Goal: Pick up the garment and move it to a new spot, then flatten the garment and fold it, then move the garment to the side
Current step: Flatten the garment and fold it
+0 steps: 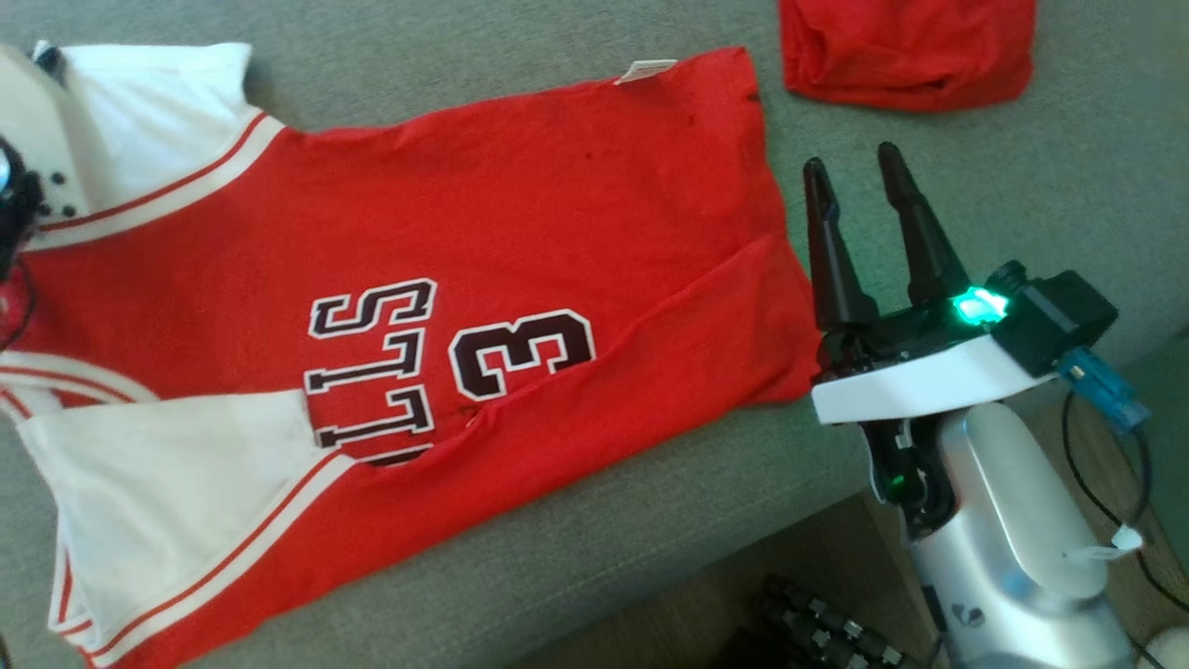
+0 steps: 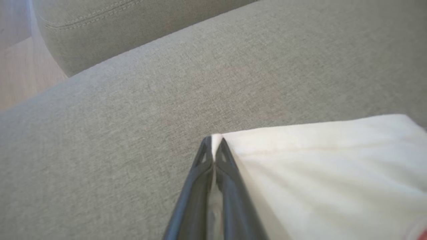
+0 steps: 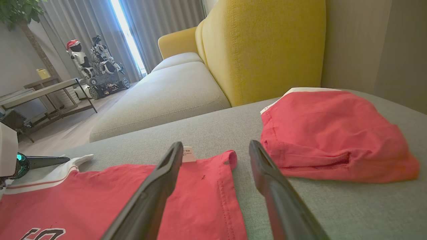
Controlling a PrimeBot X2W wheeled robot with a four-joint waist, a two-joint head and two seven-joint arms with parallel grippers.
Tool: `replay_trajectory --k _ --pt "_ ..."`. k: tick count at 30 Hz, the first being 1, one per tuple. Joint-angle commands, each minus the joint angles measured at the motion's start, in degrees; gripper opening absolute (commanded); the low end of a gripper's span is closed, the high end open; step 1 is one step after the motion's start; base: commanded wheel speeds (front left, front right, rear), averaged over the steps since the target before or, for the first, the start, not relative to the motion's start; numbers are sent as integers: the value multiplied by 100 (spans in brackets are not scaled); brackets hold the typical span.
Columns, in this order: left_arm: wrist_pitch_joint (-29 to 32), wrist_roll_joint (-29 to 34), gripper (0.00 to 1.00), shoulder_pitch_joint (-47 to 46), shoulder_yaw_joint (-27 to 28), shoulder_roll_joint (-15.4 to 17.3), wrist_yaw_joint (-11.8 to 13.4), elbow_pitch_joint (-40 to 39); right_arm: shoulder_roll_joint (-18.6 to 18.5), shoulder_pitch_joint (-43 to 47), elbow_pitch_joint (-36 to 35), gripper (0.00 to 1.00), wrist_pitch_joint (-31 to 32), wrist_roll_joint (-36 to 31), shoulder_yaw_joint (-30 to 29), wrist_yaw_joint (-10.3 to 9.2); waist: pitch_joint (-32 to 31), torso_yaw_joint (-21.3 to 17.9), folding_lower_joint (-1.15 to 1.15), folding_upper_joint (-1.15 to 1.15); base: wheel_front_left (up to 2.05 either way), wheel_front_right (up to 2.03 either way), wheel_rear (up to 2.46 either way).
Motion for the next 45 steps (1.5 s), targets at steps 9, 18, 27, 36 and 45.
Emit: replay_trajectory --k 9,18,27,36,45 --pt "-839 -233 0 -102 80 149 -12 -255 20 -471 91 100 111 -478 -104 21 -205 448 0 0 0 0 0" --pt "-1798 -288 0 119 121 -96 135 -479 -206 -1031 363 100 943 -553 -318 21 -408 915 0 0 0 0 0" --pt "-1924 -304 0 270 -49 -311 128 -672 -549 -1522 1147 100 1787 36 -506 21 -420 1146 0 0 0 0 0" --pt "-1885 -329 0 244 -133 -345 135 -883 -921 -1946 1917 100 1924 375 -145 21 -281 1214 0 0 0 0 0" --pt "-1817 -358 0 206 -197 -339 138 -1064 -990 -2385 2595 100 2050 972 42 21 -137 1328 0 0 0 0 0"
